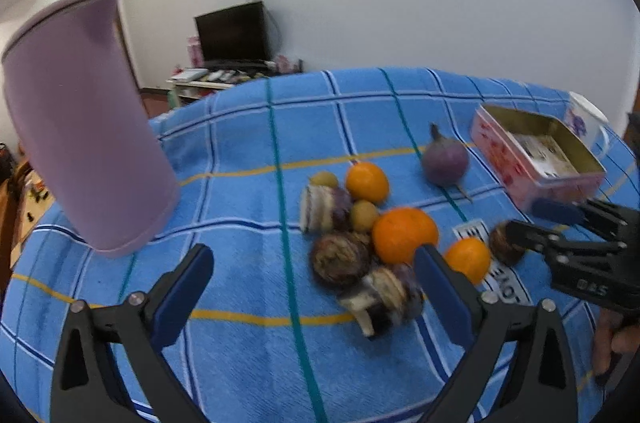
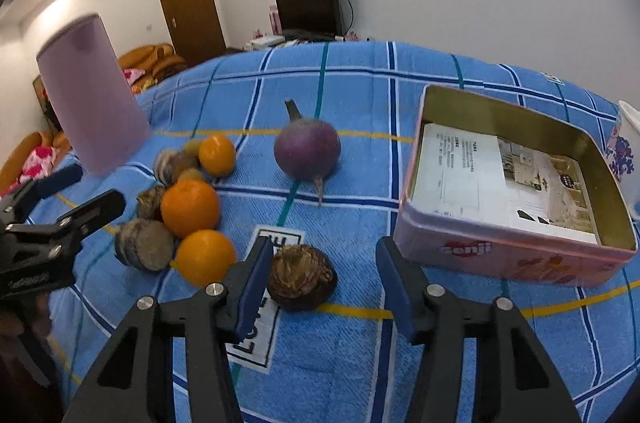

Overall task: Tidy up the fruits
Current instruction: 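Grasp the brown taro with the right gripper while the left gripper grasps the striped taro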

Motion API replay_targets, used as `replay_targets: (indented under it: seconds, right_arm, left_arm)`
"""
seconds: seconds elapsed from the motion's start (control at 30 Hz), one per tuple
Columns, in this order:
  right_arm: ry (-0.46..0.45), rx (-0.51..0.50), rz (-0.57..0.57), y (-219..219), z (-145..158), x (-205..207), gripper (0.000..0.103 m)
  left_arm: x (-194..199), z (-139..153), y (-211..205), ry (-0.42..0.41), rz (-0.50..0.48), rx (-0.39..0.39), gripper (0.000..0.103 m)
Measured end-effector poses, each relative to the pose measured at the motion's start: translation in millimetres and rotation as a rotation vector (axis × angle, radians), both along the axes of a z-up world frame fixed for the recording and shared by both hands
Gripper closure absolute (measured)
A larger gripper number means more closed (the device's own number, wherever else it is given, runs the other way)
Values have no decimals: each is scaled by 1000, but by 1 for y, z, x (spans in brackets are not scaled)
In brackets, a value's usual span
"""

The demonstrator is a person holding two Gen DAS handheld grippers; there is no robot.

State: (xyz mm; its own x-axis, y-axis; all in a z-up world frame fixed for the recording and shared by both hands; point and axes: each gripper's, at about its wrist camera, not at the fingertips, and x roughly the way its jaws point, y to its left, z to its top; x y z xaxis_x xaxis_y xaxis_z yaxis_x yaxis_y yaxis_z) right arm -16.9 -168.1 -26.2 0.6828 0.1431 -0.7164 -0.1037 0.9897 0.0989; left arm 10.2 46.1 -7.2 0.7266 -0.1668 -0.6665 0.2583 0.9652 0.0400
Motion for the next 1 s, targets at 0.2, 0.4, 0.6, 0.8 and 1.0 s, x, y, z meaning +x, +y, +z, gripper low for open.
replay_targets:
  seconds: [0.2,0.4,0.6,0.8,1.0]
  right_arm:
    - [9,-43,48,11,-4,5,47]
    - [84,-3,93,16,-14,8,48]
    - [84,-4,93,18,-16,12,48]
    - [84,-71,115,25,-14,8,61]
    - [72,-81,117,22,-11,4,61]
  left_arm:
    - [-3,-9,-20,41,-53,30,8]
    - [4,-21,-21,86,-19,66,12]
    - [4,-24,-19,130,-69,-3,27]
    - [6,-30,-22,159,-82,-20,41]
    - [5,-32,-22,141,-84,-3,51]
